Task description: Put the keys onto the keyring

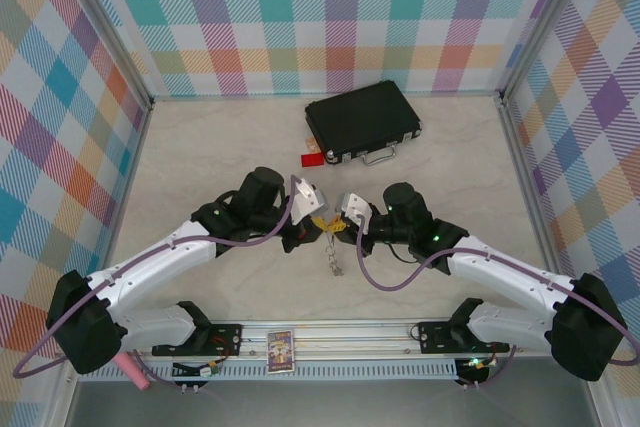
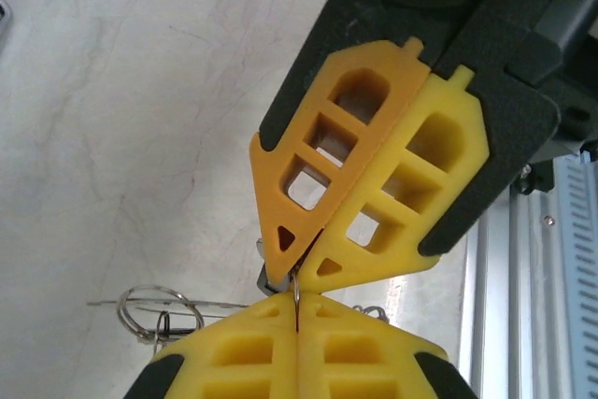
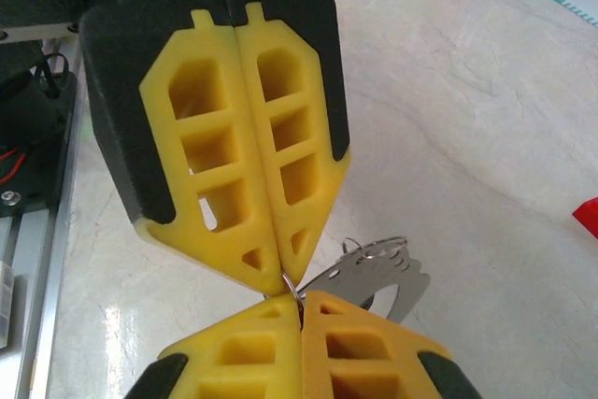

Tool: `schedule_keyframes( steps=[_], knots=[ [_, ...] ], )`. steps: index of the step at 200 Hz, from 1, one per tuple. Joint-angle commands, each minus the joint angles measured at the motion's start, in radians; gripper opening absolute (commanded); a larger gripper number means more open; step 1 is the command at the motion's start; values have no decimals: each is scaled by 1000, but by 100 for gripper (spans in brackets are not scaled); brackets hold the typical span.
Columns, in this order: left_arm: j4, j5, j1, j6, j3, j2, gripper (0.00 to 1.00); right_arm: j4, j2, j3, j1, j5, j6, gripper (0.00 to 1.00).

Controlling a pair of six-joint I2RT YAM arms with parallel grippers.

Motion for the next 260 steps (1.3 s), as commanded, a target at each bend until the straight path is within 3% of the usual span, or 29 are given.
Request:
schedule_keyframes(
  steps=[1,22,56,87,125,167,260],
  knots=[
    [5,18,-6,-8,24,13,0,62,-22,19,13,-40,-3,0],
    [19,11,-7,-16,19,4,0,84,-43,0,13,-9,7,0],
    [95,-6,-7,-52,-7,-26,0,106,-88,-22,12,81,39,36],
    [194,-38,-7,-106,-48,-70,0,159,-155,-69,10,177,65,42],
    [363,-94,-9,-182,-110,-120,0,200,-211,-108,10,263,71,42],
    [728,-145,-16,-292,-218,-108,0,246,-228,-129,10,304,57,43],
    [1117,-128,-16,-382,-297,-13,0,240,-209,-71,10,333,16,40]
  ],
)
